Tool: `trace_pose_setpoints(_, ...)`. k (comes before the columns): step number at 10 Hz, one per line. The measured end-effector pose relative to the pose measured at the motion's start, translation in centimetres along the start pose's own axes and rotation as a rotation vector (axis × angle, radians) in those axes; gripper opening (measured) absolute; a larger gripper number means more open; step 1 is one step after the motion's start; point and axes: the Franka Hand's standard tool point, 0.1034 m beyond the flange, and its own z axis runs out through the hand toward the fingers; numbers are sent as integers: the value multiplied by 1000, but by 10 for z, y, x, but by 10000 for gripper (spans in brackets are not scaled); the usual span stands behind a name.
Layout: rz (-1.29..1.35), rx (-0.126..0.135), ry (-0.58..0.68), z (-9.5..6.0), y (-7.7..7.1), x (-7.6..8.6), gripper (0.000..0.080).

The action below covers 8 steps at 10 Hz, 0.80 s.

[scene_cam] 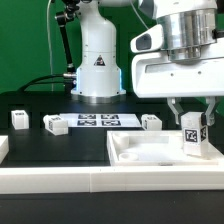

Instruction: Assemble square table

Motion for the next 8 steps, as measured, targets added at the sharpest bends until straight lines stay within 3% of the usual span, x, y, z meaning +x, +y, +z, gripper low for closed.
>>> trace_pose_setpoints(2,42,1,0,0,0,0,290)
trace_pose_setpoints(3,25,1,0,0,0,0,369)
trace_pose_setpoints(4,-5,1,-1,0,0,0,369)
trace_pose_setpoints(5,-21,0,0,0,-1,-2,551)
trace_pose_setpoints(6,-52,0,-1,1,-4,-6,630)
trace_pose_setpoints(8,-287,3,10,2,-7,-9,644)
